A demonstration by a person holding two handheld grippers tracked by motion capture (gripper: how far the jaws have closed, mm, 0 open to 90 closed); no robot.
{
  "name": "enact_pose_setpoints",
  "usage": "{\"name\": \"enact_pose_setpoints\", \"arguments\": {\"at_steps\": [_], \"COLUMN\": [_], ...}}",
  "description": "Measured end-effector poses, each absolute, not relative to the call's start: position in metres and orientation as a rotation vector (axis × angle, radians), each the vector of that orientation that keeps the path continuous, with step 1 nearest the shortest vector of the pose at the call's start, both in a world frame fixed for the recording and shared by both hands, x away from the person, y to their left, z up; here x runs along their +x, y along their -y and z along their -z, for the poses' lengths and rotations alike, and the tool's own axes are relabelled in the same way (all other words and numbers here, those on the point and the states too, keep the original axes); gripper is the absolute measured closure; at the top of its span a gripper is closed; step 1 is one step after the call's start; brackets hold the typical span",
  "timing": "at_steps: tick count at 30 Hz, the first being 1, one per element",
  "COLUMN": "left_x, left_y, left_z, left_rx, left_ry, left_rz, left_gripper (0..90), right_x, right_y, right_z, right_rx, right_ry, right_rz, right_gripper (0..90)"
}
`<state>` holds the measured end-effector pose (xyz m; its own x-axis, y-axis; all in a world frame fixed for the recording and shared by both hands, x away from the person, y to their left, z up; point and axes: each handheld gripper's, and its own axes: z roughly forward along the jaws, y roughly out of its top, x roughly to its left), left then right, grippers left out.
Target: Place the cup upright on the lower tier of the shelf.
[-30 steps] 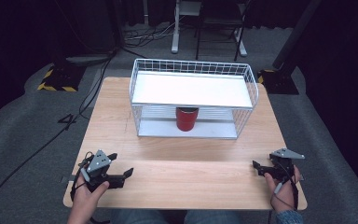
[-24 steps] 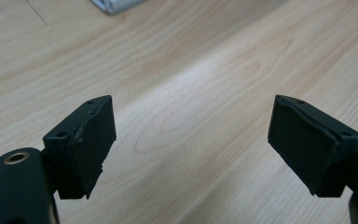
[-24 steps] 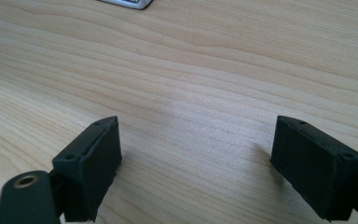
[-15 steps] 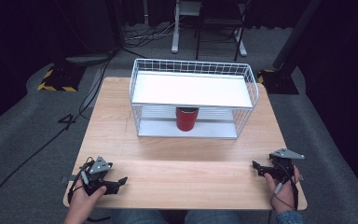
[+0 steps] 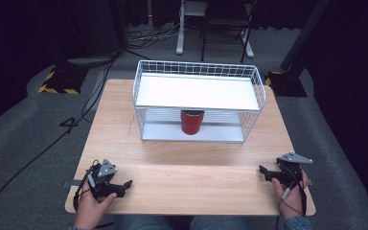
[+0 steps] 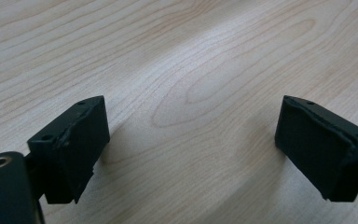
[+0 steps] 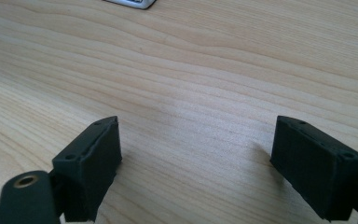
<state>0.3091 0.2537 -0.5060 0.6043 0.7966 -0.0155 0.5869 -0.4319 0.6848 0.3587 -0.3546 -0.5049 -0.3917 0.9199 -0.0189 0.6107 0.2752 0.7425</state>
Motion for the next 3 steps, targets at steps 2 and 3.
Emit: {"name": "enact_pose_setpoints", "arguments": {"at_steps": [2,3], "left_x": [0.3093,0.3095], "left_y": [-0.2535,-0.2535], "left_z": [0.5061,0.5061], "left_rx": [2.168,2.167], "left_ry": [-1.090,-1.093], "left_rz": [-0.409,-0.409], "left_gripper": [9.8,9.8], "right_x": [0.3588,0.3589], "right_y": [0.3546,0.3547], "right_z": [0.5049,0.5050], "right_rx": [1.377,1.379], "right_ry": [-2.101,-2.101], "right_rz": [-0.919,-0.921], "right_gripper": [16.0,16.0]}}
